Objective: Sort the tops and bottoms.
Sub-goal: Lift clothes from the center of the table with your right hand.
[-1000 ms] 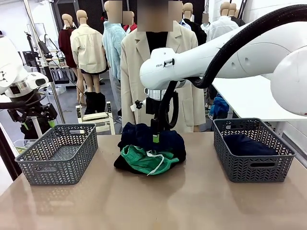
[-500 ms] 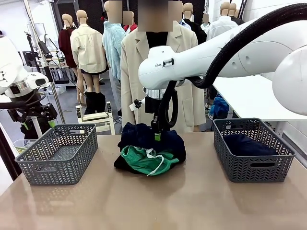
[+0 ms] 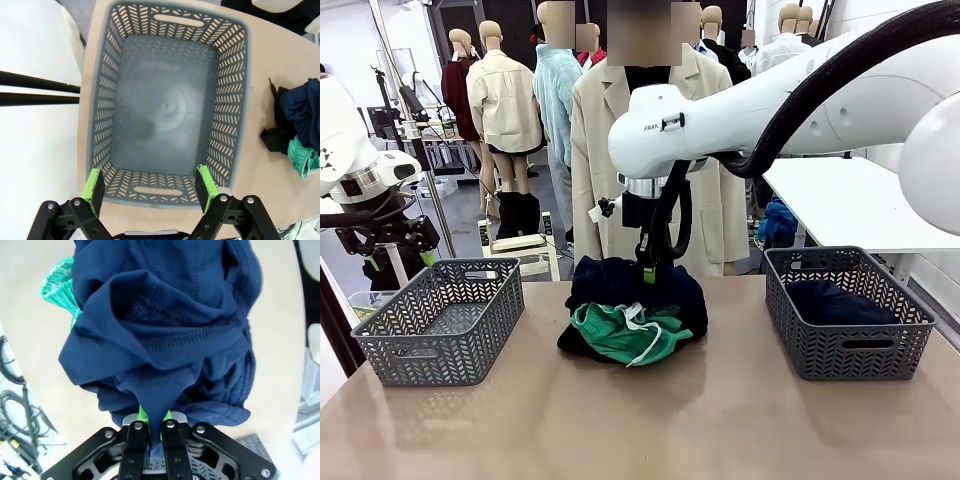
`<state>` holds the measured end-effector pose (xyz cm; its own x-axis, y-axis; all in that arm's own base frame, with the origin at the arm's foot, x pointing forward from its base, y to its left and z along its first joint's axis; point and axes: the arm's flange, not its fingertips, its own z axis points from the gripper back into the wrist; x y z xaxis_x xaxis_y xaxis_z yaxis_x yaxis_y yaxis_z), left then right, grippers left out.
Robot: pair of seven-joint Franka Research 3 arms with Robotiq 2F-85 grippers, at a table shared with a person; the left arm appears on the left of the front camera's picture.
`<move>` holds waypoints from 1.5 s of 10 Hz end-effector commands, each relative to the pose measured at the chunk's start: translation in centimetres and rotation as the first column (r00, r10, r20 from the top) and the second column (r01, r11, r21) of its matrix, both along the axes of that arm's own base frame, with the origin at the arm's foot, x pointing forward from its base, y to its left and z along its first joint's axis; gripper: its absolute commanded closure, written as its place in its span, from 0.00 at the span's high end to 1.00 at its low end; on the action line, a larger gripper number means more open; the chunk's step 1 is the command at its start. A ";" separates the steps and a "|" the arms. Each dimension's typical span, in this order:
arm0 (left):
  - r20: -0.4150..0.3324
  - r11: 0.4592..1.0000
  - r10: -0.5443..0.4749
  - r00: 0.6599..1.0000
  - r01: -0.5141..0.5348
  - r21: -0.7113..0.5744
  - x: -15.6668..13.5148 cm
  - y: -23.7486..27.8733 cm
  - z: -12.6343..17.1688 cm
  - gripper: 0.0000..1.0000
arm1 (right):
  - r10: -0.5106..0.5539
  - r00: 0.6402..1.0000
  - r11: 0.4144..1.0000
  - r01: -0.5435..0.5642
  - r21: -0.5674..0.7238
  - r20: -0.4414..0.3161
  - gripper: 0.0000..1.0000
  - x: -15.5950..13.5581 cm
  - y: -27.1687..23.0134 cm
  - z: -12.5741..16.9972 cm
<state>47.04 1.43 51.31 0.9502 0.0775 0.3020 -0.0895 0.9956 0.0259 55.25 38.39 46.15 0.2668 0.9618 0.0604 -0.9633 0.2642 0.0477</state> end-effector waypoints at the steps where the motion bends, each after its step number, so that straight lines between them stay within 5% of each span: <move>1: -0.003 1.000 0.010 1.000 -0.010 0.015 0.1 0.2 0.3 0.94 | -0.045 0.994 0.999 0.042 0.025 0.103 0.00 -1.2 -1.9 2.1; 5: -0.003 1.000 0.010 1.000 -0.010 0.015 0.1 0.2 0.3 0.94 | -0.167 0.924 0.982 0.127 0.136 0.344 0.00 -4.7 -5.4 15.0; 9: -0.003 1.000 0.010 1.000 -0.010 0.015 0.1 0.2 0.3 0.94 | -0.328 0.742 0.936 0.174 0.305 0.584 0.00 -10.6 -7.3 30.2; 12: -0.003 1.000 0.010 1.000 -0.010 0.015 0.1 0.2 0.3 0.94 | -0.428 0.643 0.892 0.185 0.413 0.636 0.00 -15.1 -7.3 38.1; 15: -0.003 1.000 0.010 1.000 -0.010 0.015 0.1 0.2 0.3 0.94 | -0.516 0.591 0.849 0.257 0.461 0.621 0.00 -17.3 -6.9 40.7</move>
